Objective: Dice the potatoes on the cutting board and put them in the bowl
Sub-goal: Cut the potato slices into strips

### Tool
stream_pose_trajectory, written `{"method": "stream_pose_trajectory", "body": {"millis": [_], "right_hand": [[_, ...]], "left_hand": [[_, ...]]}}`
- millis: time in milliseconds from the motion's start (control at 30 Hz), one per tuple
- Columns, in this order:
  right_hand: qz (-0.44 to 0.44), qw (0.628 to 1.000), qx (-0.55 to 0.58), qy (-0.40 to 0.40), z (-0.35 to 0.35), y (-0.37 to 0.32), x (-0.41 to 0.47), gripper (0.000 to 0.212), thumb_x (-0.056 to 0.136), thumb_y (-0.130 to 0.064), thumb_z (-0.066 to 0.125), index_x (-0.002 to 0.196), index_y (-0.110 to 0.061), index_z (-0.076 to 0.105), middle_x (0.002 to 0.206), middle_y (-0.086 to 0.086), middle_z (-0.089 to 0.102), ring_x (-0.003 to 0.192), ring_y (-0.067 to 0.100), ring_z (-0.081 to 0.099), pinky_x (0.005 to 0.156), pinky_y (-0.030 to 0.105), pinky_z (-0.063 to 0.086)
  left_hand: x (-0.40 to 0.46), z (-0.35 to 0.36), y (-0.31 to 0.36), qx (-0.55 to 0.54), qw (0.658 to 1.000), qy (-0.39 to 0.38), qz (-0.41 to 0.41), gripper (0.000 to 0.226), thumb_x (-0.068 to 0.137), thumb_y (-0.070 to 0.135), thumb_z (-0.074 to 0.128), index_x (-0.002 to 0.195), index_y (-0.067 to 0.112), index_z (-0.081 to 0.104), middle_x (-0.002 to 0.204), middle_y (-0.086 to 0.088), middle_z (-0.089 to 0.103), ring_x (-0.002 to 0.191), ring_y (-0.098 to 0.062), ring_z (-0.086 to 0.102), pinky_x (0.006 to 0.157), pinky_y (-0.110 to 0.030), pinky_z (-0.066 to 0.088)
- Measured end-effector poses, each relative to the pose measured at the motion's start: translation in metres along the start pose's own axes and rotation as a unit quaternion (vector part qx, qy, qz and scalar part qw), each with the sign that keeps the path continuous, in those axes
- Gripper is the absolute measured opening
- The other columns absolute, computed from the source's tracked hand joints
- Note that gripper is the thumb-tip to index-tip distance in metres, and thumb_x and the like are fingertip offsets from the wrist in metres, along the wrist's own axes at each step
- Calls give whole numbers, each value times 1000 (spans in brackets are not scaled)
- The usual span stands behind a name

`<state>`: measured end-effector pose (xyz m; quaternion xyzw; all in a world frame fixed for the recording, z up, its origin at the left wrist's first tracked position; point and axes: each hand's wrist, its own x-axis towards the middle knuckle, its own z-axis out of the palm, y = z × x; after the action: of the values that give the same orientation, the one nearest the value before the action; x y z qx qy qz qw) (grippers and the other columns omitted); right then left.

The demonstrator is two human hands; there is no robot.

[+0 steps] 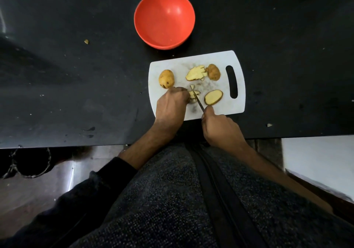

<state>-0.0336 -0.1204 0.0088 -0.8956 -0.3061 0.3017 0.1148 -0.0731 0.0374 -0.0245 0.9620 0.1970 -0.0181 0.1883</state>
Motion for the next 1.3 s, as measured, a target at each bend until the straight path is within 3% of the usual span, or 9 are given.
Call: {"method": "stream_pose_trajectory", "body": {"millis": [167,367,567,800,1067,1300], "right_hand": [[-12,1000,-9,4,3,-5,4,15,103,-26,33,109,-12,38,87,16,64,80,42,63,59,39,36],[-4,1000,-20,-6,4,-10,7,17,101,-19,35,115,-10,37,92,16,65,84,41,64,62,39,38],[4,1000,-19,-17,8,-13,7,20,99,-16,36,118,-9,36,98,19,65,91,42,64,64,40,37],[4,1000,-15,-24,8,-11,8,21,99,-17,37,118,-11,36,97,18,64,89,42,63,63,40,38],[13,999,5,-37,10,-12,17,24,98,-17,38,121,-11,36,99,16,64,90,40,63,65,41,39],[35,995,-23,-93,12,1,-6,16,102,-18,36,116,-10,34,95,17,63,87,41,63,64,42,37]], "left_hand": [[-2,0,-1,-21,1000,2,11,8,88,11,65,81,8,67,88,-5,67,78,-29,63,54,-35,47],[-8,-3,-1,-37,999,-12,17,22,88,17,73,107,6,73,114,-9,68,106,-31,60,68,-43,55],[-6,3,-2,-39,999,-12,15,17,93,15,65,101,5,76,113,-8,65,107,-27,58,66,-39,50],[-4,5,-2,-40,999,-18,23,17,92,13,64,99,3,76,101,-12,63,101,-30,57,68,-46,53],[-2,8,-5,-47,998,-11,27,16,88,10,68,100,10,78,95,-9,65,96,-29,59,65,-41,52],[0,8,-9,-30,999,-14,12,6,81,5,67,79,3,73,81,-10,64,76,-31,60,60,-43,52]]}}
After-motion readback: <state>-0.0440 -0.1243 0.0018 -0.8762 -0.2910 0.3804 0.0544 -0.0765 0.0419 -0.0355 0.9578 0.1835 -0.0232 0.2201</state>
